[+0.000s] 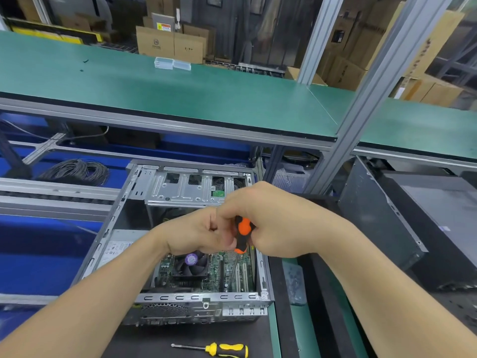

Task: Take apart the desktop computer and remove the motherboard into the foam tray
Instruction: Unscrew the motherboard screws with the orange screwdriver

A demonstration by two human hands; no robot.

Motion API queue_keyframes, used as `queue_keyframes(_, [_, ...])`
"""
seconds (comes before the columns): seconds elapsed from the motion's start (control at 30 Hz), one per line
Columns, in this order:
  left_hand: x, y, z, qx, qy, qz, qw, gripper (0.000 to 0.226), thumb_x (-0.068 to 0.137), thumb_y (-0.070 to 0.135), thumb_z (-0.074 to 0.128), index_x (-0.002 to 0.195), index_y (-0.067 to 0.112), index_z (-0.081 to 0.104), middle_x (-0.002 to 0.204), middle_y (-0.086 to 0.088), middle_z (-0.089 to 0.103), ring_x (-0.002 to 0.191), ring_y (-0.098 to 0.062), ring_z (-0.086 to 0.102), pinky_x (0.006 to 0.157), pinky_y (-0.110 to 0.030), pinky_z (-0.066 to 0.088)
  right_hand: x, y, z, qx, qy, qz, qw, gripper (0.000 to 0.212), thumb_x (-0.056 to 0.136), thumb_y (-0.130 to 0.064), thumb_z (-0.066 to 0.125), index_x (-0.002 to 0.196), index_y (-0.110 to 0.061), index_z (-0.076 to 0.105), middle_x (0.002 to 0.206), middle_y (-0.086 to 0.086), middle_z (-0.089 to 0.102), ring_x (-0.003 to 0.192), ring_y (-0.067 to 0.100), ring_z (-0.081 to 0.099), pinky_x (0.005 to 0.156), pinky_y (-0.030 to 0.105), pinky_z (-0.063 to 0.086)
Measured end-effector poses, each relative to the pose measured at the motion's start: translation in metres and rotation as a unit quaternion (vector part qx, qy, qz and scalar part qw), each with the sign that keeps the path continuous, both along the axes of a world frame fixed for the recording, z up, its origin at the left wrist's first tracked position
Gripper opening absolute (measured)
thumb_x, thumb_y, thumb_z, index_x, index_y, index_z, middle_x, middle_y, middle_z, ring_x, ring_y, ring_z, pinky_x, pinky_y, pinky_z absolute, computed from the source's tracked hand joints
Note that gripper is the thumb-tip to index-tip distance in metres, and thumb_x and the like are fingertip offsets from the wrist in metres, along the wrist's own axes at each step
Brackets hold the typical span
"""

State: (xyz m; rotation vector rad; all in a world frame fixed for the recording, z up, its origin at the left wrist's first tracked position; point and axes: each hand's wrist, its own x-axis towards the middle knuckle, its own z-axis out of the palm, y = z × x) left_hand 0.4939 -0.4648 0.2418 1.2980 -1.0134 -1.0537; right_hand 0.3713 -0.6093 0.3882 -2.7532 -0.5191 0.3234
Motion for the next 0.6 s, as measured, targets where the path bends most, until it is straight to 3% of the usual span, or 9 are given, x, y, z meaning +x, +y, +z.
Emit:
queue_keyframes(0.07, [0.000,0.000,-0.002,-0.010,-0.027,0.021,0.999,0.035,0.084,0.013,0.075,0.068,0.001,0.046,0.060,-0.001,0.037,0.056,-0.012,0.031,0.055,-0.021,0.032,-0.003,0.001,0.001,-0.001,0.010,0.005,1.000,0.032,0.077,-0.004,0.064,0.099,-0.027,0.068,0.098,-0.010,0.056,0.091,0.010,0.055,0.077,0.035,0.051])
queue_keyframes(0.13, [-0.003,-0.002,-0.003,-0.024,-0.063,0.056,0.996,0.039,0.076,0.007,0.075,0.062,0.012,0.039,0.058,0.006,0.037,0.056,-0.010,0.036,0.060,-0.016,0.038,-0.008,0.004,-0.002,-0.035,-0.041,-0.029,0.998,0.013,0.086,-0.029,0.064,0.097,-0.029,0.060,0.094,-0.010,0.055,0.089,0.015,0.058,0.071,0.038,0.050])
queue_keyframes(0.23, [-0.017,-0.004,0.003,-0.039,-0.090,0.092,0.991,0.026,0.074,0.007,0.076,0.071,0.022,0.055,0.061,0.009,0.050,0.055,-0.005,0.041,0.055,-0.012,0.037,-0.007,0.016,-0.011,-0.225,-0.183,-0.140,0.947,0.046,0.095,-0.069,0.042,0.084,-0.024,0.044,0.066,-0.004,0.038,0.064,0.027,0.048,0.058,0.036,0.034])
queue_keyframes(0.3, [-0.025,-0.006,0.004,-0.044,-0.107,0.120,0.986,0.025,0.072,0.015,0.080,0.077,0.023,0.057,0.064,-0.009,0.046,0.056,-0.020,0.034,0.050,-0.024,0.031,-0.003,0.024,-0.013,-0.243,-0.180,-0.190,0.934,0.059,0.094,-0.080,0.035,0.080,-0.023,0.041,0.063,-0.002,0.027,0.063,0.030,0.040,0.061,0.036,0.032])
queue_keyframes(0.37, [-0.026,-0.006,0.004,-0.046,-0.090,0.124,0.987,0.032,0.072,0.020,0.086,0.080,0.016,0.056,0.065,-0.025,0.038,0.058,-0.034,0.027,0.052,-0.038,0.025,0.000,0.023,-0.015,-0.210,-0.162,-0.182,0.947,0.054,0.095,-0.076,0.042,0.080,-0.024,0.040,0.066,-0.003,0.029,0.067,0.031,0.043,0.064,0.036,0.032])
queue_keyframes(0.43, [-0.021,-0.002,0.000,-0.029,-0.068,0.117,0.990,0.040,0.073,0.024,0.091,0.087,0.009,0.056,0.067,-0.031,0.038,0.060,-0.036,0.028,0.056,-0.040,0.026,0.000,0.020,-0.015,-0.158,-0.141,-0.147,0.966,0.036,0.099,-0.059,0.052,0.087,-0.026,0.045,0.069,-0.003,0.040,0.074,0.031,0.054,0.062,0.036,0.037])
queue_keyframes(0.53, [-0.017,0.004,0.000,-0.025,-0.032,0.074,0.996,0.038,0.079,0.032,0.088,0.084,0.010,0.057,0.062,-0.026,0.028,0.059,-0.034,0.020,0.054,-0.028,0.025,-0.003,0.010,-0.008,-0.068,-0.083,-0.084,0.991,0.013,0.099,-0.040,0.059,0.092,-0.030,0.055,0.085,-0.008,0.055,0.085,0.020,0.058,0.069,0.041,0.052])
queue_keyframes(0.6, [-0.013,0.007,0.000,-0.023,0.002,0.039,0.999,0.057,0.084,0.037,0.085,0.075,-0.002,0.044,0.057,-0.015,0.023,0.055,-0.024,0.017,0.054,-0.031,0.020,-0.004,0.004,-0.001,-0.052,-0.051,-0.032,0.997,0.008,0.094,-0.023,0.065,0.090,-0.027,0.060,0.090,-0.011,0.053,0.085,0.011,0.053,0.075,0.040,0.052])
